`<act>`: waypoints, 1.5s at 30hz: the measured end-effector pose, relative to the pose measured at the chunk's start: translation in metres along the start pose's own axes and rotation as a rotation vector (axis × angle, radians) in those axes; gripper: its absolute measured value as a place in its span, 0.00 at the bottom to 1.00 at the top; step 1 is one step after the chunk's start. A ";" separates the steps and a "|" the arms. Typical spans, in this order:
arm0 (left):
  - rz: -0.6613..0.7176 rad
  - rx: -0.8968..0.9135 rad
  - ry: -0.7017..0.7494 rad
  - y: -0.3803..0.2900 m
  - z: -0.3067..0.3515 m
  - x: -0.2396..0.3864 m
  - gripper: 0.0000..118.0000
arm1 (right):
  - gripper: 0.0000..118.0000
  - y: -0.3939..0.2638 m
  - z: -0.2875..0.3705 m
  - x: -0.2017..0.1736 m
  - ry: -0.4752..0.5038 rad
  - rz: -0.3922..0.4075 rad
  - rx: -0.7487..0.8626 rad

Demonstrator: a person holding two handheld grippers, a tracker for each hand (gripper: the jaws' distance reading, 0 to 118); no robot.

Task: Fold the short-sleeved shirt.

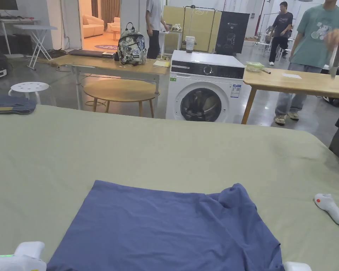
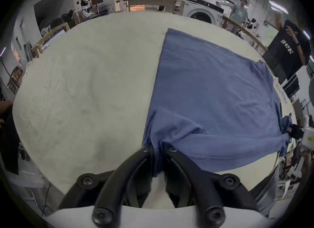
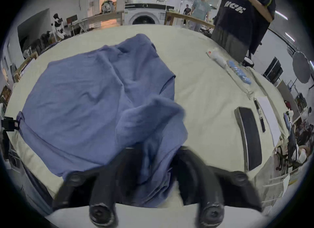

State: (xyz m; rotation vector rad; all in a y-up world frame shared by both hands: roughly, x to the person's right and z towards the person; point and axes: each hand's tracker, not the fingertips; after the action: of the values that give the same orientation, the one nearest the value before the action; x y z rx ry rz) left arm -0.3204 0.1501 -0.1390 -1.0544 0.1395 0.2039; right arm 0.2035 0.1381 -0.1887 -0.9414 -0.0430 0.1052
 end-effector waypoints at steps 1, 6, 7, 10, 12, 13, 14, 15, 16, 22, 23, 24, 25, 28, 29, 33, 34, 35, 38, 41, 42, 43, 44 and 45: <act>0.009 0.029 -0.002 0.001 0.007 0.001 0.20 | 0.57 0.001 0.004 -0.001 -0.003 -0.007 0.043; 0.036 0.232 -0.072 0.017 0.035 0.012 0.35 | 0.59 0.016 0.027 -0.009 0.047 -0.052 0.273; 0.027 0.273 -0.082 0.021 0.040 0.017 0.35 | 0.59 0.023 0.038 -0.018 0.053 -0.053 0.314; -0.008 0.373 -0.100 0.035 0.046 0.031 0.35 | 0.59 0.033 0.046 -0.033 0.073 -0.049 0.423; -0.039 0.444 -0.082 0.041 0.050 0.044 0.35 | 0.59 0.044 0.064 -0.048 0.094 -0.054 0.484; -0.053 0.482 -0.066 0.045 0.048 0.049 0.35 | 0.58 0.047 0.067 -0.054 0.106 -0.059 0.515; -0.059 0.505 -0.041 0.047 0.049 0.056 0.35 | 0.53 0.050 0.070 -0.061 0.109 -0.061 0.540; -0.060 0.531 -0.031 0.050 0.051 0.062 0.34 | 0.38 0.055 0.065 -0.065 0.110 -0.066 0.563; -0.063 0.569 -0.050 0.051 0.053 0.067 0.29 | 0.21 0.058 0.067 -0.071 0.113 -0.069 0.587; -0.136 0.707 0.020 0.052 0.054 0.093 0.00 | 0.00 0.072 0.068 -0.098 0.130 -0.055 0.672; -0.131 0.706 0.015 0.054 0.055 0.094 0.00 | 0.00 0.075 0.067 -0.100 0.134 -0.052 0.681; -0.126 0.704 0.012 0.056 0.054 0.094 0.00 | 0.00 0.077 0.067 -0.102 0.144 -0.047 0.684; -0.122 0.696 0.010 0.061 0.048 0.092 0.00 | 0.00 0.079 0.067 -0.104 0.149 -0.048 0.684; -0.110 0.638 0.016 0.080 0.035 0.081 0.00 | 0.00 0.085 0.060 -0.109 0.156 -0.031 0.669; -0.105 0.617 0.005 0.090 0.027 0.076 0.00 | 0.00 0.087 0.058 -0.109 0.160 -0.023 0.658; -0.074 0.491 -0.020 0.146 -0.001 0.054 0.00 | 0.00 0.095 0.042 -0.108 0.166 -0.011 0.619; -0.061 0.436 -0.040 0.165 -0.012 0.047 0.00 | 0.00 0.098 0.037 -0.107 0.161 -0.006 0.605; -0.052 0.413 -0.051 0.181 -0.023 0.041 0.00 | 0.00 0.098 0.032 -0.106 0.159 -0.004 0.595; -0.043 0.298 -0.068 0.229 -0.049 0.038 0.00 | 0.00 0.102 0.017 -0.102 0.155 -0.001 0.559; -0.057 0.156 -0.096 0.268 -0.076 0.040 0.00 | 0.00 0.102 0.003 -0.097 0.138 0.001 0.525; -0.057 0.142 -0.091 0.278 -0.086 0.041 0.00 | 0.00 0.103 -0.003 -0.095 0.132 -0.002 0.505; -0.071 0.148 -0.074 0.287 -0.094 0.042 0.00 | 0.00 0.101 -0.007 -0.093 0.124 -0.005 0.491; -0.078 0.106 -0.076 0.294 -0.098 0.044 0.00 | 0.00 0.100 -0.011 -0.090 0.118 -0.009 0.480; -0.059 0.065 -0.085 0.302 -0.104 0.046 0.00 | 0.00 0.100 -0.015 -0.087 0.113 -0.011 0.469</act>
State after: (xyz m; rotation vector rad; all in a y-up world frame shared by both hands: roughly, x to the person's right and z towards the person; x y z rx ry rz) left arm -0.3477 0.2078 -0.4549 -0.9820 0.0385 0.1895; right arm 0.1109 0.1748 -0.2778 -0.4766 0.0786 0.0480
